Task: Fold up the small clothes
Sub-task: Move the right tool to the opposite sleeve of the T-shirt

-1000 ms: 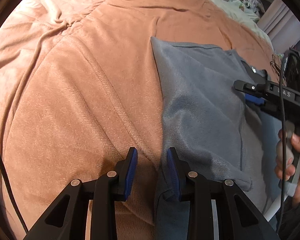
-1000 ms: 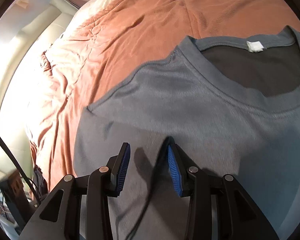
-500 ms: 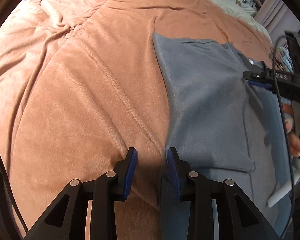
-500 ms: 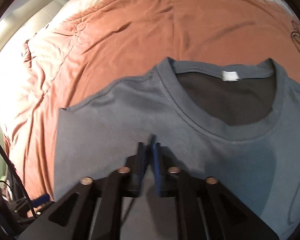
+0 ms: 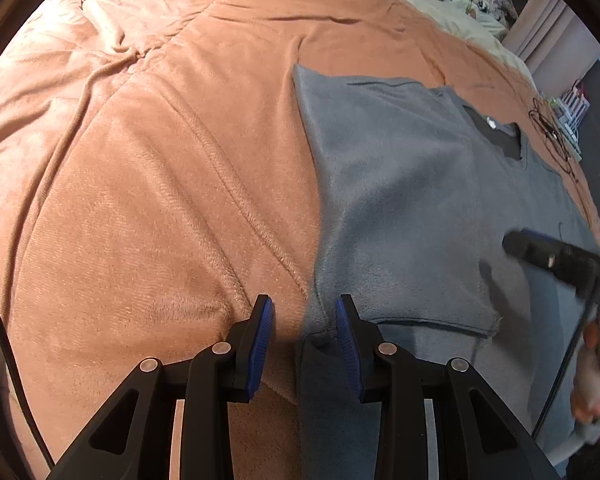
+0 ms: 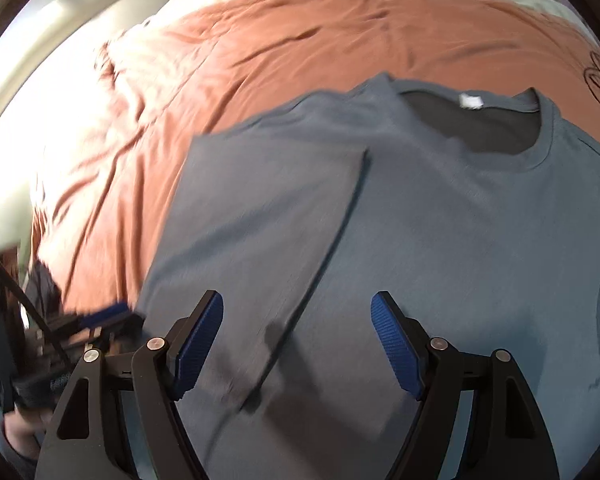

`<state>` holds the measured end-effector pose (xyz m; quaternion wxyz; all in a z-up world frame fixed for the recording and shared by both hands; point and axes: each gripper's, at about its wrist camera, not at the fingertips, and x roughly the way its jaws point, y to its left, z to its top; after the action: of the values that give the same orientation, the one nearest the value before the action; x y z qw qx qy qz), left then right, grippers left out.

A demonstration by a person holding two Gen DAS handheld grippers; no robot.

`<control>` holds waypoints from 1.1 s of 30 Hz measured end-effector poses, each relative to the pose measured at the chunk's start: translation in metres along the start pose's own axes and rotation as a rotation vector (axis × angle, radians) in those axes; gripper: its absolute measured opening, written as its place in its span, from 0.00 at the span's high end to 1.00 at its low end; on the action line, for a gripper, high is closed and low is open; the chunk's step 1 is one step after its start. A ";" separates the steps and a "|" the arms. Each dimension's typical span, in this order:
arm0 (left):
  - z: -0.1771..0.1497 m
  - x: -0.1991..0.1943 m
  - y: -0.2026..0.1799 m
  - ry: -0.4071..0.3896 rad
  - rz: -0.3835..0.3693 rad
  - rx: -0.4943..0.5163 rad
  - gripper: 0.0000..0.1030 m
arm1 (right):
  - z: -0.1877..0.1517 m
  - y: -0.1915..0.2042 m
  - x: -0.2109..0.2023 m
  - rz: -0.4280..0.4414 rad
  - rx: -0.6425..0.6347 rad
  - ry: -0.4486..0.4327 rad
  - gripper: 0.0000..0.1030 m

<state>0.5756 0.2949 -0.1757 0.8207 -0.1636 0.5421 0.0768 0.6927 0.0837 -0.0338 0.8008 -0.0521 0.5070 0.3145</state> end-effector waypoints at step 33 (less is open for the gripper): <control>-0.050 -0.158 -0.052 -0.268 0.054 0.000 0.16 | -0.081 -0.021 -0.171 -0.126 -0.029 -0.239 0.45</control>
<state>0.4853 0.2367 -0.0396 0.8835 -0.1372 0.4316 0.1198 0.5916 -0.0426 0.0667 0.8727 -0.0574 0.3994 0.2749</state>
